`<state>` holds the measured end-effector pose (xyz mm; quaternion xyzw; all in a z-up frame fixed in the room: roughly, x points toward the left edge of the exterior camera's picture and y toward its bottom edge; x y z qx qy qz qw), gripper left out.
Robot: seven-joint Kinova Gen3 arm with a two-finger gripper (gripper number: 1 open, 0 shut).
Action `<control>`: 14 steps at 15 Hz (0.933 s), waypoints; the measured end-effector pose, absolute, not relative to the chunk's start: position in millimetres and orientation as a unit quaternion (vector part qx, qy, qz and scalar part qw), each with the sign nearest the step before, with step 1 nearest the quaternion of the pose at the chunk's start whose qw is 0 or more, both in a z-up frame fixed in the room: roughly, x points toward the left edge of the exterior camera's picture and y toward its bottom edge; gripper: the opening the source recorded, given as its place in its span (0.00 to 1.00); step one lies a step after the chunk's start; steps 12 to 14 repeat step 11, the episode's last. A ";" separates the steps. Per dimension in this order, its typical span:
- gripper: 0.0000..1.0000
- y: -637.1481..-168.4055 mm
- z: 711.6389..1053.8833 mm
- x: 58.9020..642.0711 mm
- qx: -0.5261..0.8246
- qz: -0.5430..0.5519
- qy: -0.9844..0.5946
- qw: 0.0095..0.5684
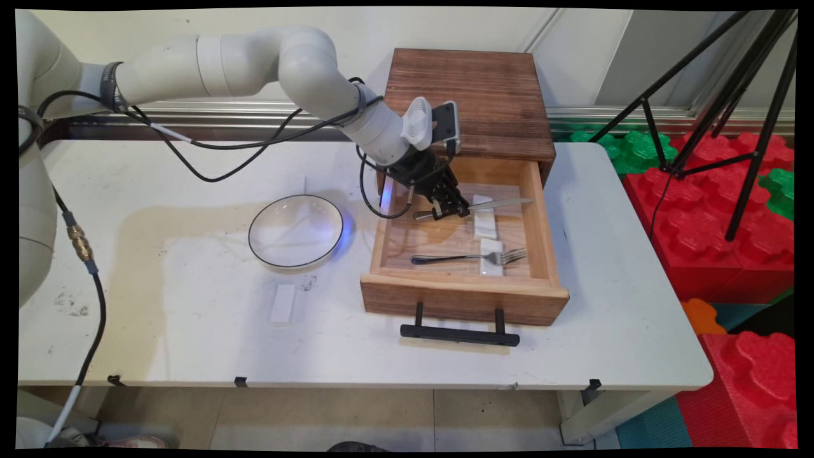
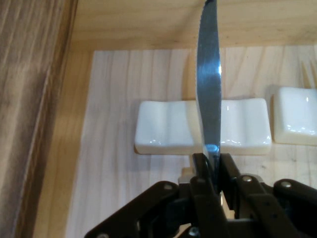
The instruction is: Place the picked object into the drawer
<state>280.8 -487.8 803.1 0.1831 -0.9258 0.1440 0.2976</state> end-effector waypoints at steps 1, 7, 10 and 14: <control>0.00 -488.7 801.6 280.9 0.183 0.143 -0.926 0.297; 1.00 -491.4 795.4 281.5 0.182 0.139 -0.928 0.293; 1.00 -491.4 796.2 281.9 0.185 0.139 -0.928 0.293; 1.00 -491.1 797.3 282.3 0.186 0.139 -0.927 0.294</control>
